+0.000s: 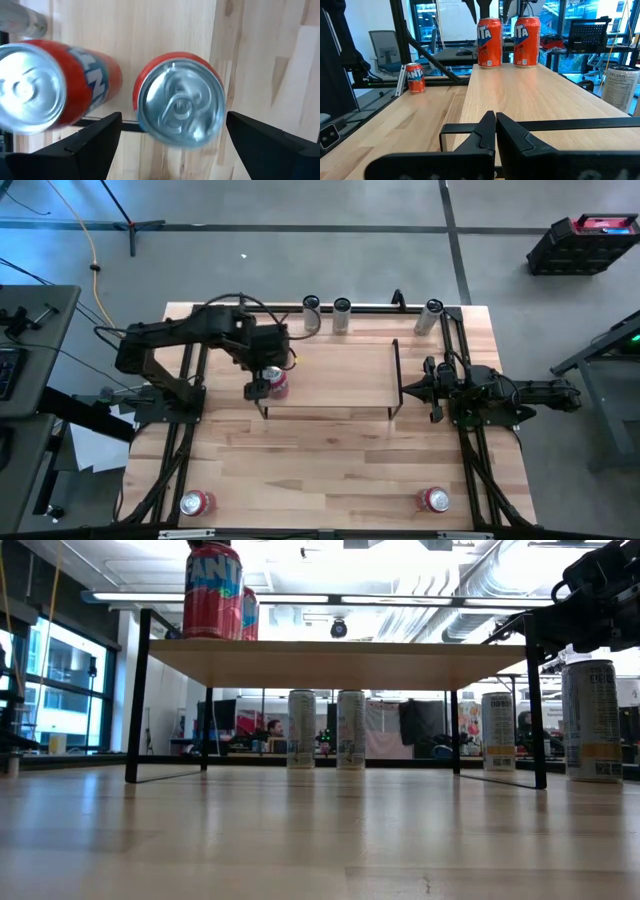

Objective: Place canned beverage on shelf
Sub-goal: Put the red soda can on the shelf aligned with the other red soda can

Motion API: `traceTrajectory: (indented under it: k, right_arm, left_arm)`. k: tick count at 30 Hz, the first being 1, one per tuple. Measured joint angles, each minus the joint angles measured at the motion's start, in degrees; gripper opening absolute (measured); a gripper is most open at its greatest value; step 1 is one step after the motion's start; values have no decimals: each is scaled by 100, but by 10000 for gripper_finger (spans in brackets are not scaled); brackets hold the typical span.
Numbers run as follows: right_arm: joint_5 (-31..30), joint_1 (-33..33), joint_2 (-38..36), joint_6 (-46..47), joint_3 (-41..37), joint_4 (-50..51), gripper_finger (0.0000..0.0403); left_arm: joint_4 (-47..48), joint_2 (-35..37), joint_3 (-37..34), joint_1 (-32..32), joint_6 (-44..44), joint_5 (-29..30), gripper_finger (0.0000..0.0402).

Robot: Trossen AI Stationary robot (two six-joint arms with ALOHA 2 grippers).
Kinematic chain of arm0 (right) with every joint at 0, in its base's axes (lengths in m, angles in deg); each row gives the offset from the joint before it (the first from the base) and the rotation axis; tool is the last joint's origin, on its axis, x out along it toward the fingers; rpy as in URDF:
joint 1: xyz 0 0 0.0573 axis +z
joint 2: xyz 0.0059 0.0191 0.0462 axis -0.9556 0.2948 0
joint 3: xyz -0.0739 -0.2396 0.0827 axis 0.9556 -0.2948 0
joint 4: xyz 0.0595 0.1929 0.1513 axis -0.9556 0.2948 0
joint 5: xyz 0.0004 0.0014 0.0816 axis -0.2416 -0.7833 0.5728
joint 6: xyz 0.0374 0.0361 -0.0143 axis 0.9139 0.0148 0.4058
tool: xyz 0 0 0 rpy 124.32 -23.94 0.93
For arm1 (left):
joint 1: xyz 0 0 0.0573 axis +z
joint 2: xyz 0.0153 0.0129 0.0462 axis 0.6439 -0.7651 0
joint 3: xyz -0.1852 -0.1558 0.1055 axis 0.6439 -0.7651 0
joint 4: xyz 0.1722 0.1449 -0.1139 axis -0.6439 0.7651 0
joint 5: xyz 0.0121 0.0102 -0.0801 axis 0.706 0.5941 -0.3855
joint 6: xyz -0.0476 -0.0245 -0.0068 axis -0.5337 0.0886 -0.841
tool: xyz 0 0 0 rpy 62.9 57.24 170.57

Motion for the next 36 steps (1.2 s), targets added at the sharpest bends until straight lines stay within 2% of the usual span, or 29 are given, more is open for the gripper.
traceTrajectory:
  k: [6, 10, 13, 19, 22, 25, 27, 32, 36]
  right_arm:
    - [0, -2, 0, 1, 0, 0, 0]
    - [0, 0, 0, 2, -2, 0, 0]
    - [0, -1, 0, 0, 0, 0, 0]
    - [0, 0, 0, 2, 0, 0, 0]
    - [0, -1, 0, 2, 0, 0, 0]
    - [0, 0, 0, 0, -2, 0, 0]
    - [-2, 0, 0, 0, -2, 0, 0]
    - [0, -2, 0, 2, -2, 0, 0]
    - [0, 0, 0, 0, 0, 0, 0]
  left_arm:
    - [-1, 515, 0, -74, -296, -14, 351]
    - [-2, 956, 0, -446, -855, -16, 351]
    - [-179, 1201, 1, -1028, -1371, 143, 351]
    - [-1013, 1289, 0, -2449, -2103, 1043, 351]
    - [-1132, 1159, -129, -3052, -2416, 1606, 351]
    - [-1171, 1096, -637, -3544, -2690, 2232, 350]
    - [-1485, 1123, -1135, -3757, -2819, 2275, 346]
    - [-3247, 1252, -2623, -3947, -2926, 2407, 326]
    - [-4277, 1277, -3538, -4052, -2824, 3222, 310]
